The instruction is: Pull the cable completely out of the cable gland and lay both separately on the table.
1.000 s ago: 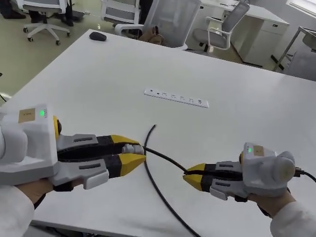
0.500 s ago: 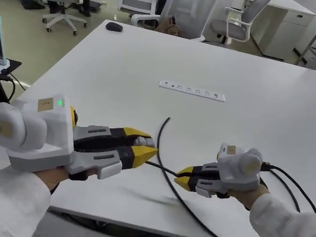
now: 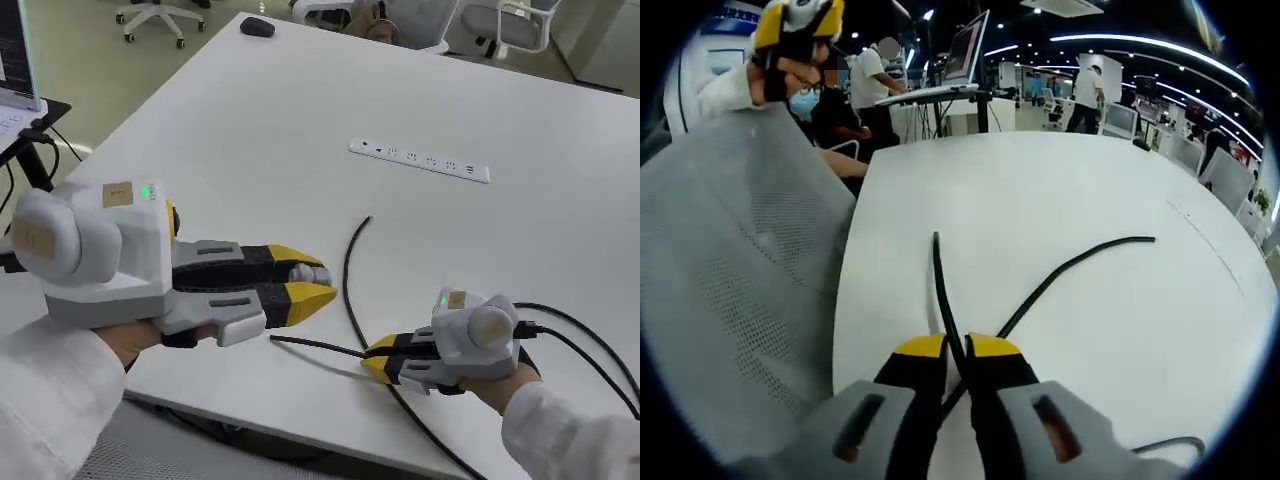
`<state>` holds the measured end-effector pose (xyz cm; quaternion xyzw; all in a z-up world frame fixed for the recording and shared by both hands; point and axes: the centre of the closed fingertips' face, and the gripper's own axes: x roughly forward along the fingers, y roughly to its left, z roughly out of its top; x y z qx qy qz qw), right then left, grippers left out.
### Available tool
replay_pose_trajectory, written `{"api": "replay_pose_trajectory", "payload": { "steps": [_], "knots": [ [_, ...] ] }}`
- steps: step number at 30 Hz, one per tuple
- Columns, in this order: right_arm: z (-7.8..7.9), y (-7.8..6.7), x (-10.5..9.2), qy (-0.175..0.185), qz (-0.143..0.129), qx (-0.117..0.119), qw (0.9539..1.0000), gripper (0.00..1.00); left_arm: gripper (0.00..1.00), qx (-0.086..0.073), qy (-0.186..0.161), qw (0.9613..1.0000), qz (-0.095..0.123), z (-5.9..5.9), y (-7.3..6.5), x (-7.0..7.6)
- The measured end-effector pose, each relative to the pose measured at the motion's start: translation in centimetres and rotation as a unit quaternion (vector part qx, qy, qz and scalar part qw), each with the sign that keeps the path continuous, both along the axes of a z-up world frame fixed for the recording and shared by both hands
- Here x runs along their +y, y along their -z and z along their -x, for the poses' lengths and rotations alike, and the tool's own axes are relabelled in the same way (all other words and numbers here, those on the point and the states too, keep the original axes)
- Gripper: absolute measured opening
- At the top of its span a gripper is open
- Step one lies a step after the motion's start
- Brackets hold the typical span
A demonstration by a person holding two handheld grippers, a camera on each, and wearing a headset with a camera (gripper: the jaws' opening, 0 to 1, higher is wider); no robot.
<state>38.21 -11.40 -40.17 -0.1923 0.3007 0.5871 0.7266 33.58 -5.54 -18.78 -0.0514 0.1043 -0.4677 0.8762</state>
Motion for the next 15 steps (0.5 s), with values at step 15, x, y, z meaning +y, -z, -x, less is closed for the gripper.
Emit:
{"api": "replay_pose_trajectory", "payload": {
  "steps": [15],
  "knots": [
    [-0.4,0.1,0.2,0.022,-0.031,0.018,0.9991,0.1,0.18,0.023,0.003,0.9995,-0.019,-0.1,1.4,-0.2]
  ]
}}
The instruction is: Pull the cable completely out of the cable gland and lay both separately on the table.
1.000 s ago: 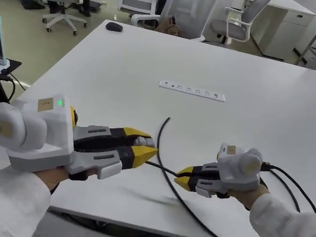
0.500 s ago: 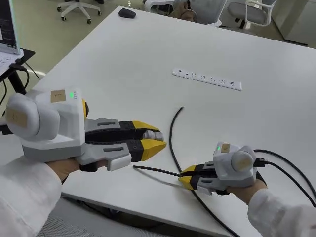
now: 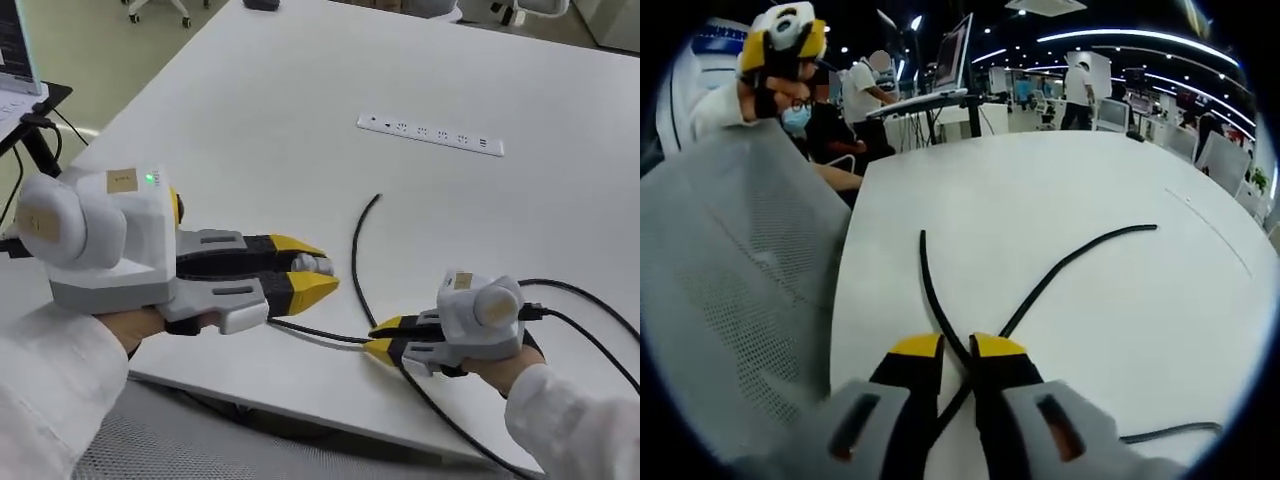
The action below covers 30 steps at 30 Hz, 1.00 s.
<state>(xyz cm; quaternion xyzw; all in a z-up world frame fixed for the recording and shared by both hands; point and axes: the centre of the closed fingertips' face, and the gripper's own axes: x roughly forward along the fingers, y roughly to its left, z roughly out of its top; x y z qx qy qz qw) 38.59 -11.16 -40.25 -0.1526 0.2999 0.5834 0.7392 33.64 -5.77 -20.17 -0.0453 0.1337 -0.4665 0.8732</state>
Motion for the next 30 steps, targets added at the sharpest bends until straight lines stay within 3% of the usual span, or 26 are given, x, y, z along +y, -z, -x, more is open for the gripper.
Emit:
{"api": "replay_pose_trajectory", "payload": {
  "steps": [4,7,10,11,14,18,20,23,26,28,30],
  "knots": [
    [-0.6,-2.0,-0.2,0.008,-0.022,-0.009,0.9997,0.17,0.18,0.007,-0.007,0.9999,0.006,-0.5,0.1,0.3],
    [-1.2,-4.3,-0.6,0.018,-0.045,-0.026,0.9985,0.22,0.18,0.028,-0.019,0.9994,0.011,-1.3,0.6,0.9],
    [-1.0,-7.1,-1.5,0.027,-0.071,-0.042,0.9962,0.24,0.18,0.035,-0.029,0.9986,0.026,-3.1,0.8,1.4],
    [-0.9,-7.7,-2.0,0.027,-0.07,-0.046,0.9961,0.24,0.18,0.033,-0.028,0.9988,0.025,-3.6,1.0,1.3],
    [-0.3,-9.7,-3.4,0.034,-0.069,-0.066,0.9948,0.26,0.18,0.049,-0.029,0.9983,0.009,-5.4,2.4,0.9],
    [0.3,-11.9,-5.7,0.062,-0.07,-0.086,0.9918,0.27,0.18,0.079,-0.021,0.9965,-0.013,-7.8,5.8,-0.1],
    [0.7,-13.9,-7.2,0.098,-0.091,-0.101,0.9858,0.27,0.18,0.119,-0.044,0.9918,-0.011,-9.0,8.3,0.1],
    [1.4,-15.6,-8.9,0.131,-0.112,-0.111,0.9788,0.27,0.18,0.123,-0.056,0.9905,-0.022,-10.4,10.8,0.0],
    [2.3,-16.4,-10.5,0.153,-0.116,-0.112,0.9751,0.27,0.18,0.127,-0.065,0.9879,-0.06,-11.2,13.5,0.1],
    [2.8,-16.3,-11.6,0.169,-0.108,-0.114,0.9731,0.27,0.18,0.124,-0.07,0.9847,-0.101,-11.6,15.5,0.4],
    [3.3,-16.3,-12.4,0.187,-0.112,-0.11,0.9697,0.28,0.18,0.124,-0.069,0.9838,-0.109,-11.8,16.4,0.2]
  ]
}}
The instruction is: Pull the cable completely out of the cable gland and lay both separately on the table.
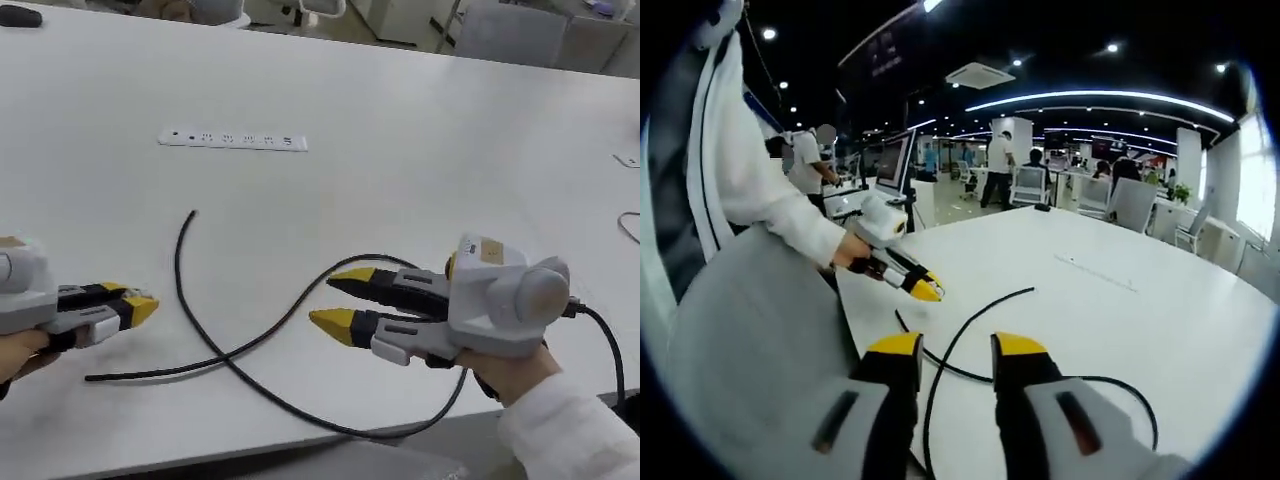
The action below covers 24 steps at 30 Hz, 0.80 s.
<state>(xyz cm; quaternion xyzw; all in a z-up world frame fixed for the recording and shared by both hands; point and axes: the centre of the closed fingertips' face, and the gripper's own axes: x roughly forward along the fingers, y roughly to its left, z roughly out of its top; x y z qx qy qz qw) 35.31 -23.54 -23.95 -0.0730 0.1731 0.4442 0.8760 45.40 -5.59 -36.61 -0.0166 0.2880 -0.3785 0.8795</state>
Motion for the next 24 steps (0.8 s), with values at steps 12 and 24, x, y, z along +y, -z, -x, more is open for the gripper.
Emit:
{"api": "replay_pose_trajectory", "payload": {
  "steps": [12,24],
  "knots": [
    [1.7,-0.5,-3.1,0.105,-0.064,0.016,0.9923,0.27,0.19,0.005,-0.036,0.999,-0.024,-0.5,3.8,0.3],
    [0.8,-0.9,-4.6,0.123,-0.07,0.017,0.9898,0.28,0.23,-0.006,-0.032,0.9988,-0.038,-0.3,3.8,0.1]
  ]
}}
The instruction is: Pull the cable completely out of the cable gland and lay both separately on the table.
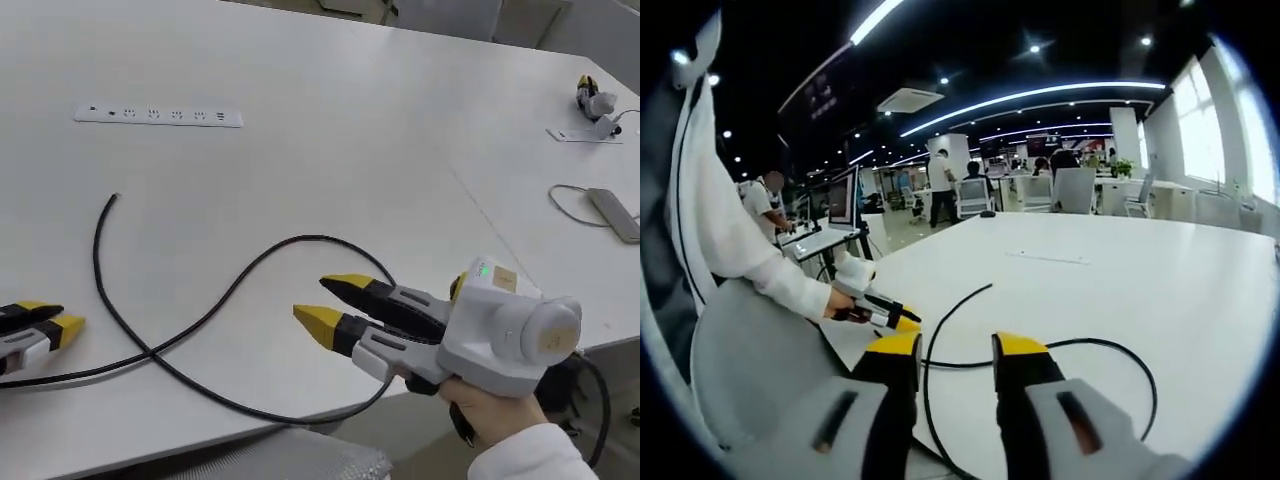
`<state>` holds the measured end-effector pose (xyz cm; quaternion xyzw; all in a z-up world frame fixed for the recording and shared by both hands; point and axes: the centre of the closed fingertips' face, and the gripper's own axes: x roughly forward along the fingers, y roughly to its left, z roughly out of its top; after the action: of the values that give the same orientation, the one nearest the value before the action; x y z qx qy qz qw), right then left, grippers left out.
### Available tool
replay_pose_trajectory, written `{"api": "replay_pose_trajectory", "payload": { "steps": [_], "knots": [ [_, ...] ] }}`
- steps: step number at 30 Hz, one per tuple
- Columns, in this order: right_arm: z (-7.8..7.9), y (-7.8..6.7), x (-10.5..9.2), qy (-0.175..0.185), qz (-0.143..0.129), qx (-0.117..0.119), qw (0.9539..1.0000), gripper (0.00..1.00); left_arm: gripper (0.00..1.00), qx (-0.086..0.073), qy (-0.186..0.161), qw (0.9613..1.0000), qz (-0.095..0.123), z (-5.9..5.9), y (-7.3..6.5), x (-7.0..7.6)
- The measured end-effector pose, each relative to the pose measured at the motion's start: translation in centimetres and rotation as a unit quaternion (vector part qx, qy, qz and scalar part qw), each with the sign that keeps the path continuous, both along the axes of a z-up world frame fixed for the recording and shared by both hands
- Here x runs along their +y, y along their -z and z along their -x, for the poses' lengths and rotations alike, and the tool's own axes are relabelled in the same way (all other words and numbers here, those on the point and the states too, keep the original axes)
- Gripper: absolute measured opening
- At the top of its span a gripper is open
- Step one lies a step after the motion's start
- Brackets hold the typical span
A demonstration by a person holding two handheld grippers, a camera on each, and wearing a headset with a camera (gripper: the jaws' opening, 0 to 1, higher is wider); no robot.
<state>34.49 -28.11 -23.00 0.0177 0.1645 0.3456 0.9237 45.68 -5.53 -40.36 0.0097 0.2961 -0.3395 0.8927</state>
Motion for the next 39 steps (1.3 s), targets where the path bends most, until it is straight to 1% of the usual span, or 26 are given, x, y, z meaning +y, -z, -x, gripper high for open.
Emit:
{"api": "replay_pose_trajectory", "payload": {
  "steps": [1,3,5,6,7,8,9,10,11,12,14,15,16,17,19,21,22,23,25,27,28,30,31,33,35,39],
  "knots": [
    [0.0,0.0,0.1,-0.002,0.0,0.0,1.0,0.28,0.25,0.001,0.001,1.0,-0.003,0.1,0.0,0.1],
    [0.1,-0.1,0.4,-0.009,0.003,0.0,1.0,0.29,0.27,0.003,0.002,1.0,-0.004,0.6,-0.6,0.4],
    [0.1,-0.2,0.6,-0.013,0.004,0.001,0.9999,0.3,0.29,0.002,0.003,1.0,0.006,0.6,-1.7,0.8],
    [0.0,-0.2,0.7,-0.014,0.003,0.003,0.9999,0.31,0.32,0.006,0.01,0.9998,0.015,0.6,-2.5,0.9],
    [0.0,-0.1,0.8,-0.014,0.002,0.008,0.9999,0.32,0.35,0.011,0.019,0.9996,0.015,0.8,-3.1,1.1],
    [-0.1,0.2,0.8,-0.01,0.0,0.02,0.9997,0.33,0.39,-0.009,0.041,0.9991,0.005,0.8,-4.4,1.5],
    [-0.2,0.4,0.8,-0.007,0.002,0.026,0.9996,0.35,0.4,-0.027,0.049,0.9984,-0.001,0.7,-5.4,1.8],
    [-0.3,0.7,1.0,-0.005,0.004,0.032,0.9995,0.38,0.41,-0.03,0.052,0.9982,0.004,0.9,-6.8,2.4],
    [-0.4,0.9,1.1,-0.005,0.004,0.034,0.9994,0.42,0.43,-0.027,0.052,0.9982,0.01,1.0,-7.7,2.8],
    [-0.3,1.2,1.4,-0.007,0.005,0.044,0.999,0.46,0.46,-0.024,0.053,0.9981,0.02,1.4,-9.2,3.2],
    [-0.3,1.8,1.9,-0.009,0.013,0.06,0.9981,0.54,0.52,-0.035,0.052,0.9977,0.028,1.9,-11.3,4.1],
    [-0.2,2.0,2.1,-0.011,0.019,0.066,0.9976,0.57,0.54,-0.037,0.05,0.9976,0.029,2.2,-12.2,4.6],
    [-0.2,2.1,2.4,-0.013,0.026,0.071,0.997,0.59,0.57,-0.033,0.048,0.9979,0.027,2.7,-13.1,5.4],
    [-0.2,2.2,2.5,-0.014,0.028,0.074,0.9967,0.6,0.61,-0.027,0.044,0.9984,0.025,3.5,-14.1,6.2],
    [-0.1,2.7,2.6,-0.011,0.036,0.098,0.9945,0.61,0.68,-0.027,0.034,0.9987,0.025,5.0,-15.8,7.6],
    [-0.2,3.0,2.5,-0.003,0.036,0.114,0.9929,0.62,0.74,-0.02,0.016,0.9993,0.028,6.4,-16.8,9.1],
    [-0.3,3.1,2.4,0.004,0.03,0.122,0.992,0.63,0.76,-0.027,0.005,0.999,0.035,6.8,-17.4,9.6],
    [-0.3,3.1,2.4,0.01,0.025,0.126,0.9917,0.64,0.76,-0.031,-0.007,0.9988,0.039,7.2,-17.7,10.2],
    [-0.3,3.1,2.1,0.026,0.011,0.134,0.9906,0.63,0.79,-0.022,-0.02,0.9986,0.044,8.2,-17.9,11.1],
    [-0.2,3.4,1.7,0.04,0.002,0.147,0.9883,0.63,0.83,0.006,-0.018,0.999,0.041,9.8,-17.4,11.7],
    [0.0,3.5,1.5,0.042,0.003,0.15,0.9877,0.63,0.85,0.02,-0.012,0.9993,0.029,10.8,-16.9,12.0],
    [0.4,3.7,1.1,0.046,0.006,0.156,0.9867,0.63,0.85,0.037,-0.001,0.9993,-0.001,12.2,-16.0,12.5],
    [0.6,3.8,0.9,0.048,0.007,0.158,0.9862,0.63,0.83,0.035,0.005,0.9993,-0.01,12.5,-15.8,12.7],
    [0.8,3.9,0.4,0.05,0.006,0.165,0.985,0.62,0.8,0.032,0.003,0.9994,-0.008,12.9,-15.6,12.5],
    [1.1,3.9,-0.2,0.055,0.009,0.169,0.9841,0.62,0.81,0.043,-0.005,0.9991,0.006,13.1,-15.4,12.1],
    [1.6,3.9,-0.7,0.063,0.012,0.172,0.983,0.61,0.82,0.045,-0.011,0.9986,0.024,13.2,-15.3,11.1]
  ]
}}
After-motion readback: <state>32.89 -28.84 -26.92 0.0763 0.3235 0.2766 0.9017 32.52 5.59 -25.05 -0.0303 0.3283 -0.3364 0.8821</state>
